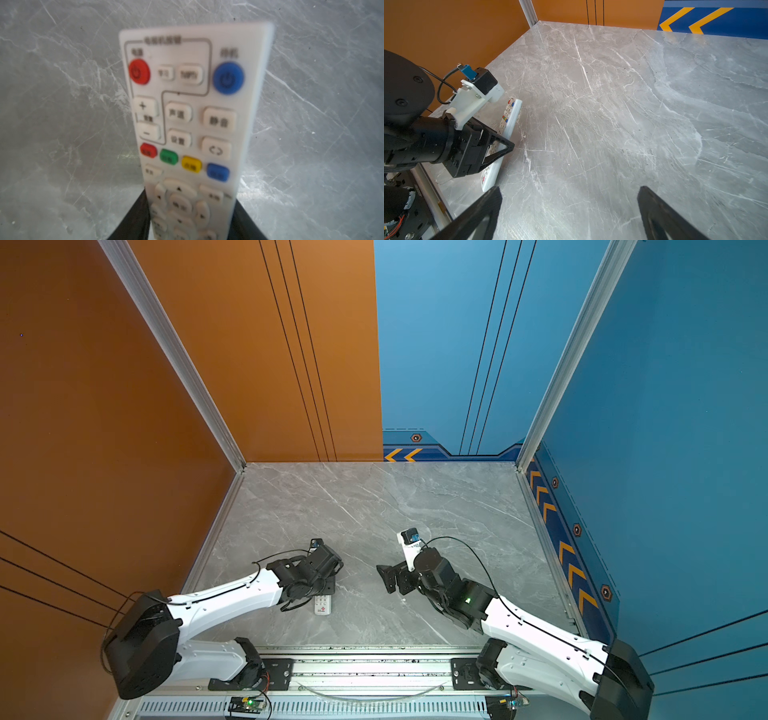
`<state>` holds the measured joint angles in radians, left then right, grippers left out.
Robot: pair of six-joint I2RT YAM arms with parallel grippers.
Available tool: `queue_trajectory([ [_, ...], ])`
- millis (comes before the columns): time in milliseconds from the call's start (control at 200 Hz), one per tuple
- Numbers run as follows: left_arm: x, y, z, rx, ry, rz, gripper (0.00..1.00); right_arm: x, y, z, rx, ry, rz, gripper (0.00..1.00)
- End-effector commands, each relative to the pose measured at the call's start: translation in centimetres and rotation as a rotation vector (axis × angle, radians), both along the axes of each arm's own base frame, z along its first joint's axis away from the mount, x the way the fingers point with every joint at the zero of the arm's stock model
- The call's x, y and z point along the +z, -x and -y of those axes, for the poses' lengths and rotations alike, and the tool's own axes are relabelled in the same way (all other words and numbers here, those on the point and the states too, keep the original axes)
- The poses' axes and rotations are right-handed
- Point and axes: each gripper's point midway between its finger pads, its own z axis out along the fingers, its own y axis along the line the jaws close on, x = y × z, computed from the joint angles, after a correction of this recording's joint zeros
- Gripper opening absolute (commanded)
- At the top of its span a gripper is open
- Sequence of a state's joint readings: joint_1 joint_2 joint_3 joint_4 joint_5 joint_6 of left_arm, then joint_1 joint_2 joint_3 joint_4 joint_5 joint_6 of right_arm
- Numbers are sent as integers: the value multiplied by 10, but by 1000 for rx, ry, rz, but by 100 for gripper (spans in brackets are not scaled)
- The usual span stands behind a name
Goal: Load the batteries into the remote control
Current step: 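Lower the white remote to the table with the left gripper while the right arm retracts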
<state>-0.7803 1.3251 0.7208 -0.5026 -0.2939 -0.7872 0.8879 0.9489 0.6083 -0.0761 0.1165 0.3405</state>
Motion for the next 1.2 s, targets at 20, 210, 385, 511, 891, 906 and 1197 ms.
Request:
queue_trajectory([
  [20, -5, -2, -1, 22, -18, 16, 7, 2, 0, 0, 8, -27, 5, 100],
  [210, -14, -3, 1, 39, -22, 4, 11, 3, -1, 1, 6, -32, 8, 100],
  [385, -22, -5, 1, 55, -20, -7, 13, 3, -1, 3, 4, -33, 6, 100],
  [511, -28, -3, 1, 60, -28, -20, 13, 3, -2, 5, 0, -35, 7, 100],
  [891, -42, 0, 1, 58, -41, -47, 14, 5, -3, 12, -14, -37, 8, 100],
  [906, -42, -1, 1, 58, -41, -47, 14, 5, -3, 12, -15, -37, 8, 100],
  [1197, -36, -2, 0, 60, -20, -33, 48, 11, -4, 16, -28, -36, 15, 100],
])
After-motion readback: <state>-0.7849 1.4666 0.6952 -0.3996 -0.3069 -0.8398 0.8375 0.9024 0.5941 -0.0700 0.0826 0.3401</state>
